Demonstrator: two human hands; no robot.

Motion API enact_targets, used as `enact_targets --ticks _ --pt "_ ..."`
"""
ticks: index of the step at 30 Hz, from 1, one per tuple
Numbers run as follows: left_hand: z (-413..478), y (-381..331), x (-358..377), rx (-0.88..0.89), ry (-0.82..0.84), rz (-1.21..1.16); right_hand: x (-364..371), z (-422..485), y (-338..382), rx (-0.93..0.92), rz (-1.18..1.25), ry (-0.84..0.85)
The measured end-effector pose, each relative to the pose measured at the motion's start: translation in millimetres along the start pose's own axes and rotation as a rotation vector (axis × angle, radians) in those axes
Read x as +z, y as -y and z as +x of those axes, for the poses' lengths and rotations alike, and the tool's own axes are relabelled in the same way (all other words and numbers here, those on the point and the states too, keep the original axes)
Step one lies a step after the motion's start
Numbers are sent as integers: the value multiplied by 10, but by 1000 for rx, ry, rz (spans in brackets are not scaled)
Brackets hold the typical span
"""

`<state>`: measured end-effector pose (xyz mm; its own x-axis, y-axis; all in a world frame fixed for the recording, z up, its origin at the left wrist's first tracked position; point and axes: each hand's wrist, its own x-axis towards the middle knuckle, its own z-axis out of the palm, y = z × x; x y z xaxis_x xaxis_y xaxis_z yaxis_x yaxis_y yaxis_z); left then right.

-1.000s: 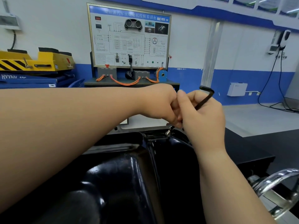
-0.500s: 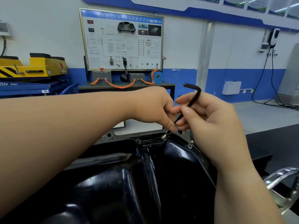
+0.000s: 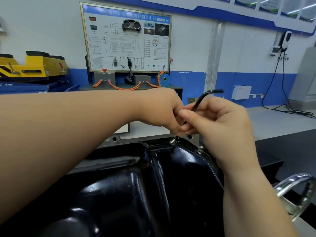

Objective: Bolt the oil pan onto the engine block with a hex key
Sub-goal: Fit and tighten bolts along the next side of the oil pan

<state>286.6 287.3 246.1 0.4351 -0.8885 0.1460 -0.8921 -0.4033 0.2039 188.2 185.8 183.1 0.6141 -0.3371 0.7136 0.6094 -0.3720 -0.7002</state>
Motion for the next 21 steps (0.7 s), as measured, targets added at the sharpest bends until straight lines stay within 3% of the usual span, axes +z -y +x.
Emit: enact_targets --ticks 7,14,21 --pt "9 -40 7 -17 24 50 13 10 -61 -4 -20 -38" --pt "18 1 4 -54 -4 24 33 -29 12 17 36 68" --pt "11 1 21 -48 37 39 7 4 -19 15 40 14"
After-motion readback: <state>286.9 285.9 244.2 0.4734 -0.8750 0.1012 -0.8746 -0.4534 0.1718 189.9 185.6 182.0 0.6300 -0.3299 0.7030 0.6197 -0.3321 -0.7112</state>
